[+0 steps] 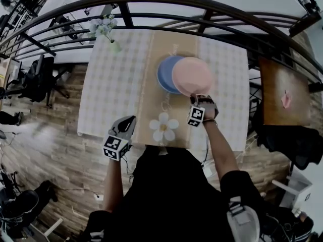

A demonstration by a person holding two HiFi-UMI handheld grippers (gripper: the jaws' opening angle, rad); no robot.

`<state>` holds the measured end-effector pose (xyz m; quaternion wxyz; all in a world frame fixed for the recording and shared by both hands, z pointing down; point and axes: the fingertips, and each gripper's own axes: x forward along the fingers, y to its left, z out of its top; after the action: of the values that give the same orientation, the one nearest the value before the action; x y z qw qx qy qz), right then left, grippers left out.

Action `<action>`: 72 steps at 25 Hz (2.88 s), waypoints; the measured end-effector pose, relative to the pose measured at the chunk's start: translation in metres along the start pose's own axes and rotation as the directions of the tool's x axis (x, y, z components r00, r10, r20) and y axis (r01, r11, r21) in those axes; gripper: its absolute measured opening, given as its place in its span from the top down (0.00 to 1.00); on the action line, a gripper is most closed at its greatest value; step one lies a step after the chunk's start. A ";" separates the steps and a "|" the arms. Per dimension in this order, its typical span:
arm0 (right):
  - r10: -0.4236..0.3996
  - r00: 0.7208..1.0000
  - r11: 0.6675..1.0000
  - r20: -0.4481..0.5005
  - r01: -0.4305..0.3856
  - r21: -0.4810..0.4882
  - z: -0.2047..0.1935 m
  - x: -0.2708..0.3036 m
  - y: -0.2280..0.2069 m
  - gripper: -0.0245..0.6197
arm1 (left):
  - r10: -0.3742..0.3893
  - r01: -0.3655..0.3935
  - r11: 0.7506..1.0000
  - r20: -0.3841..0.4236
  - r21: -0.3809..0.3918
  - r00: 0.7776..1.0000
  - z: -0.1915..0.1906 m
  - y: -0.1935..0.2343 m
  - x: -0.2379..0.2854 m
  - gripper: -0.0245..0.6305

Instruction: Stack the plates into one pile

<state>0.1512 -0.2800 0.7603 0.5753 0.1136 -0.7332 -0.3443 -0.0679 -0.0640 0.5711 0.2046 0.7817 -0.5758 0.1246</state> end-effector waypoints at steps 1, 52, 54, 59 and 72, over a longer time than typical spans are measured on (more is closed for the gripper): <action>0.002 1.000 1.000 0.009 -0.002 -0.006 0.004 0.001 -0.001 0.93 | 0.004 -0.004 1.000 -0.001 -0.002 1.000 -0.001 0.000 0.000 0.96; 0.154 0.986 0.988 0.070 -0.154 -0.005 0.055 0.031 0.001 0.78 | 0.103 -0.103 0.993 0.002 -0.061 0.995 -0.017 -0.002 -0.022 0.96; 0.167 0.984 0.986 0.062 -0.168 0.020 0.052 0.031 0.005 0.79 | 0.093 -0.092 0.994 0.001 -0.057 0.996 -0.018 -0.002 -0.023 0.96; 0.159 0.986 0.983 0.040 -0.162 0.087 0.045 0.023 0.004 0.79 | 0.063 -0.062 0.997 0.006 -0.036 0.998 -0.014 0.000 -0.024 0.96; 0.138 0.990 0.960 0.019 -0.138 0.242 0.040 -0.003 0.016 0.96 | -0.026 0.025 1.000 0.025 0.015 0.999 -0.003 0.013 -0.029 0.96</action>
<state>0.1195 -0.2513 0.7640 0.5788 0.1312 -0.7766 -0.2113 -0.0893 -0.0418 0.5636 0.1933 0.7919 -0.5674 0.1166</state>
